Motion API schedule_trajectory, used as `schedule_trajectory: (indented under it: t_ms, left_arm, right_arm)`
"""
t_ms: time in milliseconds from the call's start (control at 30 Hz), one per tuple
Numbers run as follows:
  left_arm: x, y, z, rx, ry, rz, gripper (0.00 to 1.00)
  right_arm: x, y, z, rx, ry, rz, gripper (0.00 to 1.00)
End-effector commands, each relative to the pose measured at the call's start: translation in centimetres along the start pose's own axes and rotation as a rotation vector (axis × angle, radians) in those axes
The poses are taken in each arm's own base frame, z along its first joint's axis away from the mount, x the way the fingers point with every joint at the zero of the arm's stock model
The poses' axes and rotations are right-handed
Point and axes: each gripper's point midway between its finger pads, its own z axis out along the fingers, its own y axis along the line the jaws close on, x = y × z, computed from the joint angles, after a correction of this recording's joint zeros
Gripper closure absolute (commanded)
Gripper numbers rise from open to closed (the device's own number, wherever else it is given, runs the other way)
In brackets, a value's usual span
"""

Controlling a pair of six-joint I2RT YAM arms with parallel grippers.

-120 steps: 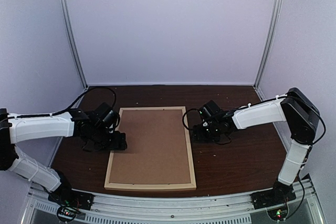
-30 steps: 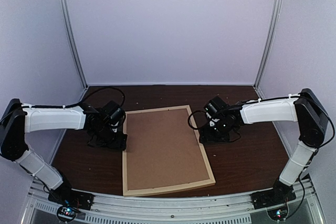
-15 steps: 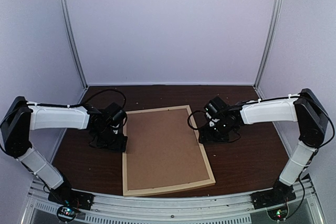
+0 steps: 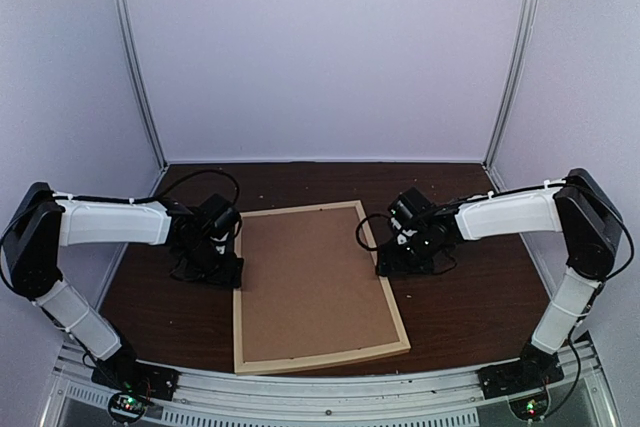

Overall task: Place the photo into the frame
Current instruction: Press the fastener onto the backboard.

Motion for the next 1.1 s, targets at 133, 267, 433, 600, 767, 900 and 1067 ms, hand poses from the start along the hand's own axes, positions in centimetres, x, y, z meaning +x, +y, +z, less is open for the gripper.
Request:
schedule_trajectory:
  t_ms: [133,267,433,600,767,900,1067]
  left_arm:
    - [-0.4,-1.4,1.3,0.061,-0.007,-0.023,0.2]
    - [0.0,-2.0,1.8,0.101,0.007,-0.046,0.2]
    - [0.0,-2.1,2.0,0.111,-0.001,-0.059,0.2]
    - [0.3,-2.5,1.8,0.133,0.017,-0.057,0.2]
    - [0.1,-2.4,0.6,0.144,-0.011,-0.063,0.17]
    - [-0.7,-2.5,-1.2,0.174,-0.066,-0.065,0.13]
    - [-2.0,-1.8,-3.5,0.161,-0.156,-0.067,0.11]
  right_arm:
    - [1.1,2.0,1.4,-0.141,0.031,0.06,0.21]
    - [1.5,2.5,1.8,-0.166,0.041,0.072,0.21]
    - [1.8,3.1,2.2,-0.171,0.05,0.062,0.21]
    - [2.0,3.3,2.2,-0.173,0.054,0.058,0.21]
    - [1.8,3.2,2.0,-0.165,0.051,0.052,0.21]
    - [1.7,2.9,1.8,-0.143,0.049,0.036,0.21]
    - [1.5,2.3,1.0,-0.098,0.036,0.007,0.21]
